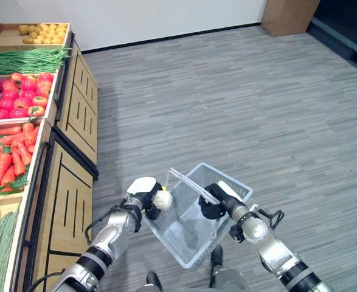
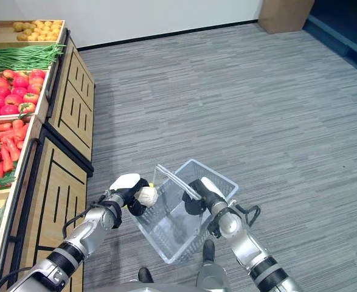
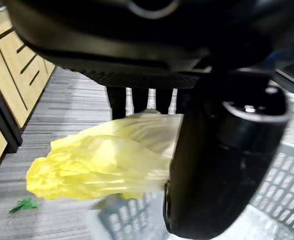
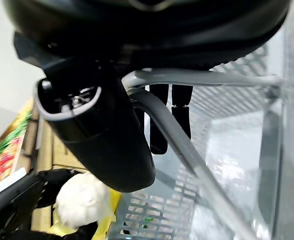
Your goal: Get the vegetables into the basket
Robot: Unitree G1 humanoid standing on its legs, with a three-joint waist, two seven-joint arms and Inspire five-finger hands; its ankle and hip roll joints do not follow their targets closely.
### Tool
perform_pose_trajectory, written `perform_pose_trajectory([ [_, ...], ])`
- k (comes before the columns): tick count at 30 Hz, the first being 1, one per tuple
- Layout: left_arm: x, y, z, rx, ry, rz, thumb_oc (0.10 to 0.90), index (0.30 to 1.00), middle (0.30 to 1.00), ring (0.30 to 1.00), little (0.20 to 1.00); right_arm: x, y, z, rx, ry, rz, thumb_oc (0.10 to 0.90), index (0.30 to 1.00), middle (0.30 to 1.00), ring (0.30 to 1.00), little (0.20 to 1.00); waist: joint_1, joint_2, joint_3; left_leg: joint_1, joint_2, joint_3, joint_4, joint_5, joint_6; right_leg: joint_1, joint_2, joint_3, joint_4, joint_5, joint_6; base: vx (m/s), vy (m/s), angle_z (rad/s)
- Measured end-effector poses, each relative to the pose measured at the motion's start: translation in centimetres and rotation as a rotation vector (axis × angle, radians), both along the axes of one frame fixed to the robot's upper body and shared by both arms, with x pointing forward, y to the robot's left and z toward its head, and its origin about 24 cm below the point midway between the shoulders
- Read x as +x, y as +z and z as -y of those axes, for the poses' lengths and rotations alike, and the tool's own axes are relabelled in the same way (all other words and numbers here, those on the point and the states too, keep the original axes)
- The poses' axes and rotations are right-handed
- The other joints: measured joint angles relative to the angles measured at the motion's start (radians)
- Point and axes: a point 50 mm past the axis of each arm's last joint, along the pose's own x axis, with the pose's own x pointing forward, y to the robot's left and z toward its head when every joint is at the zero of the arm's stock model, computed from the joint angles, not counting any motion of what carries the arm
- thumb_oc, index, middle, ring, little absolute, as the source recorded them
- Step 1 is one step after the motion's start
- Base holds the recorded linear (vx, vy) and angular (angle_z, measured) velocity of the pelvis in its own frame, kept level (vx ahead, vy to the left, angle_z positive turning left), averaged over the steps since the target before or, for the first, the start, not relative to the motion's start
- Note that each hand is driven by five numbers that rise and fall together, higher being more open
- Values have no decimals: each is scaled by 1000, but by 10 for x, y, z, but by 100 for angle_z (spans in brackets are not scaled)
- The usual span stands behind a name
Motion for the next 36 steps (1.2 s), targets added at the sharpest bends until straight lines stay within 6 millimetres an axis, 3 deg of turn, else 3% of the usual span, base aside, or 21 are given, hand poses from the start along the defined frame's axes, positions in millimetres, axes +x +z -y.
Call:
perform_pose_trajectory([
  [4,-1,5,6,32,-90,10,400,300,300,300,300,0,1,-4,70,6,-31,400,300,300,300,300,-1,14,-10,-1,-1,-2,0,-2,-1,0,0,0,0,0,-1,0,0,0],
  [12,-8,-1,25,82,-234,-51,400,300,300,300,300,6,8,-17,78,98,-40,400,300,300,300,300,-1,14,-10,-3,5,-2,0,-3,-2,-2,5,-1,0,-3,-5,0,-12,0],
  [13,-8,-1,26,85,-243,-50,604,585,585,585,585,7,9,-19,90,101,-35,400,300,300,300,300,0,14,-10,-4,5,-3,0,-3,-2,-2,6,-2,0,-4,-5,0,0,0],
  [14,-9,-2,27,87,-249,-51,900,1000,1000,1000,1000,9,12,-21,108,103,-33,400,300,300,300,300,-1,14,-10,-4,6,-3,0,-3,-2,-2,6,-3,0,-4,-6,-10,-13,3],
  [20,-10,-7,24,108,-249,-80,900,1000,1000,1000,1000,6,16,-32,166,136,-39,400,300,300,300,300,1,14,-10,-9,6,-13,0,1,-9,-1,7,-13,0,-5,-6,-5,-12,4],
  [21,-11,-11,34,116,-267,-84,900,1000,1000,1000,1000,4,14,-34,161,150,-49,400,300,300,300,300,-6,12,-13,-10,4,-14,0,1,-14,-5,9,-14,0,-7,-4,-6,-9,9],
  [23,6,-38,61,225,-285,-186,900,1000,1000,1000,1000,2,6,-35,137,160,-75,400,300,300,300,300,-7,11,-20,-10,-1,-15,0,-1,-16,0,0,-17,0,-8,-1,-8,-8,1],
  [25,-1,-46,58,217,-276,-213,900,1000,1000,1000,1000,-3,0,-30,123,162,-112,400,300,300,300,300,-43,5,-23,-12,2,-7,0,-3,-18,-9,2,-6,1,-8,-2,13,6,-15],
  [29,1,-33,59,186,-288,-155,900,1000,1000,1000,1000,-2,-3,-23,97,144,-118,400,300,300,300,300,-20,6,-23,-5,15,-10,0,-3,-18,1,21,-12,0,-6,-18,5,8,0],
  [32,-1,-28,47,133,-243,-145,900,1000,1000,1000,1000,2,-21,-12,97,27,-158,400,300,300,300,300,-11,7,-24,4,18,-16,0,-3,-18,13,20,-18,0,-17,-10,-5,24,6],
  [34,-3,-24,36,53,-168,-145,900,1000,1000,1000,1000,-8,-39,6,70,-61,-220,400,300,300,300,300,4,8,-24,2,17,-21,0,-3,-18,14,19,-23,0,-18,-9,-8,22,8],
  [36,-17,-27,6,-38,-31,-172,900,1000,1000,1000,1000,-30,-59,30,34,-174,-292,400,300,300,300,300,17,13,-27,3,15,-23,0,-6,-14,17,13,-25,0,-20,-6,-13,23,5],
])
